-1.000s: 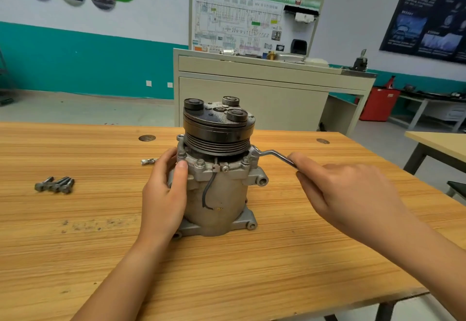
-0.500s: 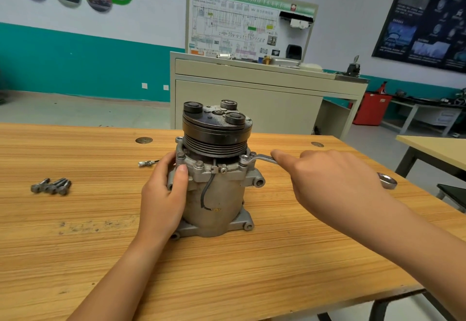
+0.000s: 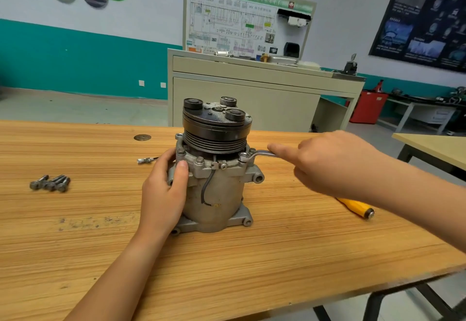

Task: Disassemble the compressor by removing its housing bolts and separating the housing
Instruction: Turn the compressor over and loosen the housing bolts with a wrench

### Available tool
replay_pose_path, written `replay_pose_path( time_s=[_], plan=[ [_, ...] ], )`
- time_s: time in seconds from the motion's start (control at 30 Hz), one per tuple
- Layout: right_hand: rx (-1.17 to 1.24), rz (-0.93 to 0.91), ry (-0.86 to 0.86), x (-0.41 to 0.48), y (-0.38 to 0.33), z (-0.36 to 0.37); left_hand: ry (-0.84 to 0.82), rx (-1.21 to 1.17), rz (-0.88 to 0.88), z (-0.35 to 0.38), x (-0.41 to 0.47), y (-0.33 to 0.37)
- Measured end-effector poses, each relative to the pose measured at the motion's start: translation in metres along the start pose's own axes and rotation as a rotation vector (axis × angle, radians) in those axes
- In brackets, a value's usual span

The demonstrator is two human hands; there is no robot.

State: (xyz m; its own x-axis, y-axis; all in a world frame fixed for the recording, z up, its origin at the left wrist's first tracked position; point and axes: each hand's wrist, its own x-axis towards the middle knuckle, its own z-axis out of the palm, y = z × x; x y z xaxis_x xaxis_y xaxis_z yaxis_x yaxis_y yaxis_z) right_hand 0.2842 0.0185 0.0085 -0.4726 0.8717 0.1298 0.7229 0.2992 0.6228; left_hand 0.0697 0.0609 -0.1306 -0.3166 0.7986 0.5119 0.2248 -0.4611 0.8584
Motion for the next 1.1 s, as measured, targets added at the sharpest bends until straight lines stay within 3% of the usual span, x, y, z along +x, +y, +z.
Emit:
replay_pose_path(
  time_s=[0.07,0.2,0.27,0.5,0.67,0.8,0.9,1.1],
  plan=[
    [0.004,-0.024,0.07,0.008,0.012,0.014,0.002,-0.002,0.002,0.0,0.0,0.0],
    [0.207,-0.149,0.482,0.028,0.022,0.049,-0.007,-0.004,0.019,0.0,0.0,0.002],
    [0.318,-0.122,0.673,0.043,0.015,0.067,-0.015,0.011,0.039,-0.001,0.0,0.003],
    [0.482,0.002,0.832,0.069,-0.01,0.086,-0.018,0.034,0.048,-0.001,0.002,0.0],
    [0.929,0.23,0.748,0.026,-0.004,0.069,-0.011,0.033,0.046,-0.001,0.002,0.0],
    [0.611,0.12,0.435,-0.016,-0.008,0.046,-0.013,0.029,0.041,-0.002,0.001,0.002],
    [0.432,0.168,0.233,-0.037,-0.014,0.039,-0.016,0.035,0.039,-0.001,0.001,0.003],
    [0.331,0.288,0.104,-0.034,-0.02,0.031,-0.017,0.025,0.031,-0.001,0.001,0.003]
  ],
)
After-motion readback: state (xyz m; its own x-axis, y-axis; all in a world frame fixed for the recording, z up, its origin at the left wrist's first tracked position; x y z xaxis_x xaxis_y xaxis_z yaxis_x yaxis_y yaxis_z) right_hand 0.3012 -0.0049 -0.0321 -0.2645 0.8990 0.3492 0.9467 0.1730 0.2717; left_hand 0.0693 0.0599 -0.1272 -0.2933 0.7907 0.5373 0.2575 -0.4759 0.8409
